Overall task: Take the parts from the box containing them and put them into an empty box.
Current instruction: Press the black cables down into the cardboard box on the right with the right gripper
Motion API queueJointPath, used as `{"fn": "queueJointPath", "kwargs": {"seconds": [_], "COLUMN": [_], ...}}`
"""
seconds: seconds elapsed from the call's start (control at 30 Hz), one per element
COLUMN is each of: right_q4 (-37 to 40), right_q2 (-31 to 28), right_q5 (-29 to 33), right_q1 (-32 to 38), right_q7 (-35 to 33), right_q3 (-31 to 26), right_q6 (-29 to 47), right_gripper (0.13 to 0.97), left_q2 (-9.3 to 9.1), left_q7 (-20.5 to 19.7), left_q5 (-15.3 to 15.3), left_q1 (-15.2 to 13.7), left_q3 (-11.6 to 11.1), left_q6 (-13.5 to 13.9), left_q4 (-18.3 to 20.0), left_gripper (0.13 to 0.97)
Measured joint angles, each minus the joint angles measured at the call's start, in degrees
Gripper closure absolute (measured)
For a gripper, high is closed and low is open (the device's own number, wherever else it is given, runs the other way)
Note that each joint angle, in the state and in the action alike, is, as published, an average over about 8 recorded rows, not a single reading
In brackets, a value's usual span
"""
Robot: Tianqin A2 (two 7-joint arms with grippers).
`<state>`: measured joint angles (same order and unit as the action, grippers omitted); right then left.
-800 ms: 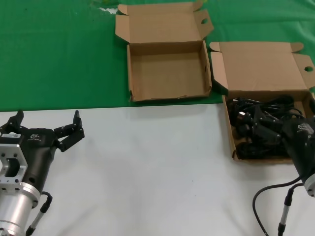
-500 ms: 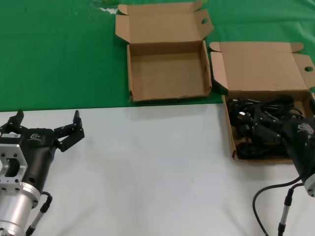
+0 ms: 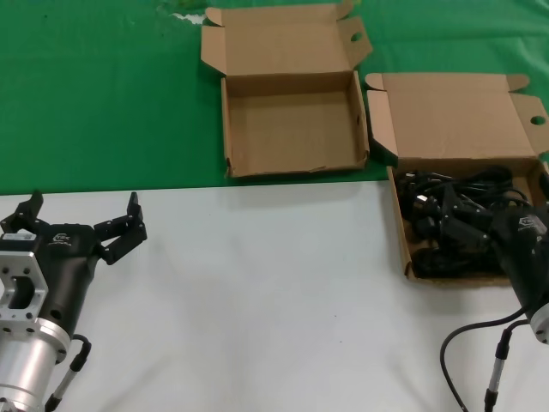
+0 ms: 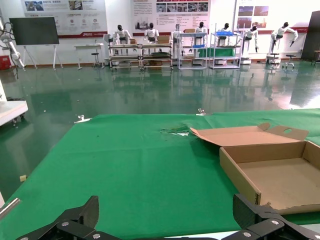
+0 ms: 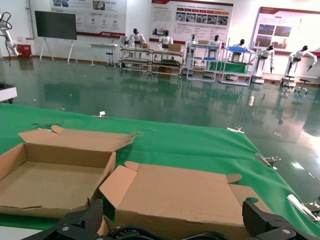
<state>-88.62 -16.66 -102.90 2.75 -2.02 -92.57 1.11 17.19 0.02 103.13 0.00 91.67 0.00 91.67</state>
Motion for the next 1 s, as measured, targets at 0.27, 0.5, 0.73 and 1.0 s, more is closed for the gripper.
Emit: {"fn": "queueJointPath", "kwargs": {"seconds": [0.27, 0.5, 0.73, 1.0], "right_q4": [0.0, -0.1, -0.2, -1.6], "right_q2": [0.0, -0.2, -2.0, -8.6], "right_q5": [0.0, -0.1, -1.1, -4.6], "right_q1": [0.0, 0.0, 0.1, 0.0], "right_q7": [0.0, 0.0, 0.6, 1.5], "right_q3": [0.0, -0.2, -2.2, -6.4], "right_q6": [0.0, 0.0, -1.5, -3.7], "right_gripper": [0.129, 0.129, 0.129, 0.129], "left_q2": [0.0, 0.0, 0.0, 0.0], "left_q7": [0.0, 0.0, 0.0, 0.0], "left_q5": [0.0, 0.0, 0.0, 0.0], "left_q1": [0.0, 0.0, 0.0, 0.0], "left_q3": [0.0, 0.0, 0.0, 0.0], "left_q6": [0.0, 0.0, 0.0, 0.0], "left_q4": [0.0, 0.0, 0.0, 0.0], "left_gripper": [0.214, 0.313, 0.367, 0.576]}}
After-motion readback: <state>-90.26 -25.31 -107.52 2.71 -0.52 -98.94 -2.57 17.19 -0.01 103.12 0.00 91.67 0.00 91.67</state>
